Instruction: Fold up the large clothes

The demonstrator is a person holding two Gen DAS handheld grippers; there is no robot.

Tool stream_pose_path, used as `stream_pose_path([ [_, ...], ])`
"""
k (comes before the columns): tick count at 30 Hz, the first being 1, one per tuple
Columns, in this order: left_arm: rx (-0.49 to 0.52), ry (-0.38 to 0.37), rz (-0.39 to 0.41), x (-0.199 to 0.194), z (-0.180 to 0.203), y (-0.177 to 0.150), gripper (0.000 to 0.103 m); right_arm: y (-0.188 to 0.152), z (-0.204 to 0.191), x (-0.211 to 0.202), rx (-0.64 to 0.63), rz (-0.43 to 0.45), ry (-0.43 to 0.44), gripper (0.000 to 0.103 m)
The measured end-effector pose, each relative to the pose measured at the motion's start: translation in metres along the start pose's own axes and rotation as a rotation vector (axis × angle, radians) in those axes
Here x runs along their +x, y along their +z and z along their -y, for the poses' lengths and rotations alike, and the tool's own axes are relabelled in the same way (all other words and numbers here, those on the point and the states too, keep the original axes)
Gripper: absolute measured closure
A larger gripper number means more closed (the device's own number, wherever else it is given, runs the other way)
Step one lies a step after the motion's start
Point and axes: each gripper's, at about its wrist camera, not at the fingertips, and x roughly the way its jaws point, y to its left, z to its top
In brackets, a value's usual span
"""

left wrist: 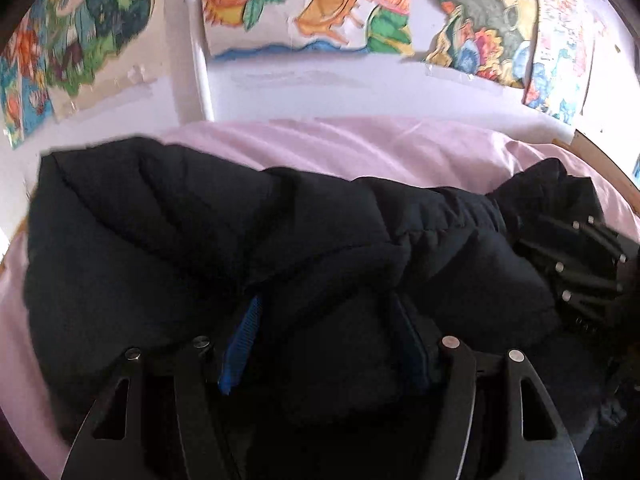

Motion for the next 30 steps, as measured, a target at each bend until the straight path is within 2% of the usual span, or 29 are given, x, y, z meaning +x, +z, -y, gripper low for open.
stream_pose_path([
  [4, -0.012, 0.002, -0.019, 0.016, -0.003, -0.003, 0.041, -0.014, -0.002, 0.021, 0.018, -0.029, -0.007, 0.063],
  [7, -0.042, -0.034, 0.014, -0.009, -0.008, -0.001, 0.042, -0.014, -0.003, 0.014, 0.012, -0.005, -0.012, 0.063],
  [11, -0.032, -0.096, 0.198, -0.070, -0.014, 0.010, 0.042, -0.008, 0.014, -0.023, 0.064, 0.120, 0.015, 0.061],
  [13, -0.024, -0.074, 0.256, -0.085, -0.017, 0.024, 0.042, 0.000, 0.023, -0.034, 0.093, 0.160, 0.008, 0.061],
  [14, -0.019, -0.038, 0.275, -0.087, -0.019, 0.034, 0.042, 0.006, 0.028, -0.041, 0.103, 0.185, -0.020, 0.061],
  [15, -0.020, -0.006, 0.276, -0.084, -0.021, 0.040, 0.042, 0.011, 0.031, -0.044, 0.110, 0.201, -0.030, 0.061],
  [17, -0.059, 0.074, 0.226, -0.068, -0.034, 0.050, 0.042, 0.020, 0.040, -0.050, 0.134, 0.224, -0.074, 0.061],
  [21, -0.175, 0.139, 0.109, -0.034, -0.062, 0.043, 0.042, 0.024, 0.050, -0.032, 0.118, 0.165, -0.135, 0.061],
  [24, -0.228, 0.115, 0.091, -0.022, -0.075, 0.033, 0.042, 0.010, 0.065, -0.012, 0.190, 0.076, -0.099, 0.061],
  [27, -0.217, 0.140, 0.079, -0.009, -0.075, 0.026, 0.042, 0.001, 0.073, 0.002, 0.241, 0.026, -0.065, 0.061],
  [30, -0.253, 0.106, 0.071, -0.001, -0.081, 0.020, 0.042, -0.010, 0.073, 0.011, 0.259, 0.004, -0.059, 0.061],
])
